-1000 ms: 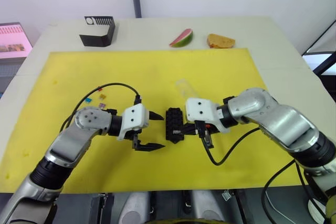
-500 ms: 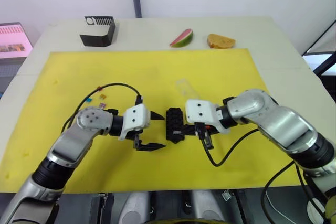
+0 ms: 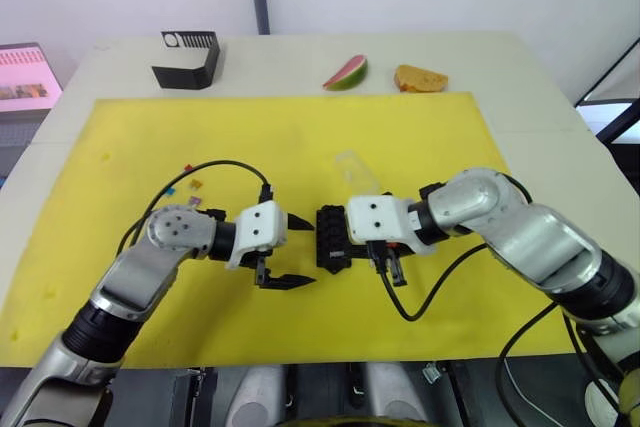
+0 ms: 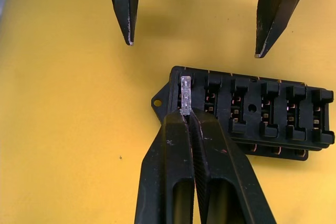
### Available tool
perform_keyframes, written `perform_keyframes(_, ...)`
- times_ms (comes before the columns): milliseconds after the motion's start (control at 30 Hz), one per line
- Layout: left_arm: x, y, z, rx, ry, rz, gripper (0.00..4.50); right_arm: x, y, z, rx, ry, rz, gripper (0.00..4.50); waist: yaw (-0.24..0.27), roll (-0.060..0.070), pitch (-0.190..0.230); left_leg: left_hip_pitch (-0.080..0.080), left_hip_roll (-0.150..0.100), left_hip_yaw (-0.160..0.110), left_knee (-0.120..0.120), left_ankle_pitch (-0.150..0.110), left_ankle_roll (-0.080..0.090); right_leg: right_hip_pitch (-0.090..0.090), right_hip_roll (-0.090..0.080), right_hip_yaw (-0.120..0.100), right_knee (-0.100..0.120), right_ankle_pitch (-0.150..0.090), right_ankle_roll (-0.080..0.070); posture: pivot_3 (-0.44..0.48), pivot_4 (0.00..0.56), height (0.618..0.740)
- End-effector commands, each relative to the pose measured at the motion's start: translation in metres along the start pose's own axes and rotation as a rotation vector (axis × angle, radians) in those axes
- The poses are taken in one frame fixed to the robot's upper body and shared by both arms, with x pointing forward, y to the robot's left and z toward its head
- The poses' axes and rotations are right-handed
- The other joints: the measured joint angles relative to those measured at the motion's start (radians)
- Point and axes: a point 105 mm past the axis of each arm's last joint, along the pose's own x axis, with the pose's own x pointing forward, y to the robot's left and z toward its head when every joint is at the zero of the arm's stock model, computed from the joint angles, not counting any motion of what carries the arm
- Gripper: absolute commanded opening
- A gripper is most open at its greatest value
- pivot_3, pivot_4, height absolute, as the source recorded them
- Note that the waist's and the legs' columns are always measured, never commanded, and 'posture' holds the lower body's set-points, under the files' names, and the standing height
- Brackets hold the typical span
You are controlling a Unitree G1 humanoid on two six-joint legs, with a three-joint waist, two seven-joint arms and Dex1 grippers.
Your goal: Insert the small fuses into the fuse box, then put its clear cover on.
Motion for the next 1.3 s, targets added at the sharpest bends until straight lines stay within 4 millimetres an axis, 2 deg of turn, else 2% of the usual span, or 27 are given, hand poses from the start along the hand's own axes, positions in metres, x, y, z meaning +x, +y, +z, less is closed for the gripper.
perform_keyframes(33,0.002,-0.001,0.008,0.046,-0.019,-0.008,4.45,-0.002,-0.001,0.005,-0.016,0.001,-0.006,0.0,0.0,0.0,0.0,0.0,0.0,0.0,0.0,0.0,0.0,0.0,0.0,0.0,0.0,0.0,0.0,0.0,0.15,0.74)
perform_keyframes(533,0.009,0.0,0.009,0.045,-0.036,-0.007,4.45,-0.013,0.0,0.013,0.08,0.013,-0.01,0.0,0.0,0.0,0.0,0.0,0.0,0.0,0.0,0.0,0.0,0.0,0.0,0.0,0.0,0.0,0.0,0.0,0.15,0.74)
perform_keyframes(733,0.011,0.002,0.009,0.046,-0.041,-0.006,4.45,-0.009,-0.003,0.013,0.098,0.021,-0.035,0.0,0.0,0.0,0.0,0.0,0.0,0.0,0.0,0.0,0.0,0.0,0.0,0.0,0.0,0.0,0.0,0.0,0.15,0.74)
perform_keyframes(1300,0.014,0.004,0.013,0.059,-0.057,0.005,4.45,-0.007,0.003,0.007,0.026,0.054,-0.014,0.0,0.0,0.0,0.0,0.0,0.0,0.0,0.0,0.001,-0.001,0.0,0.0,0.0,0.001,0.0,0.0,0.0,0.15,0.74)
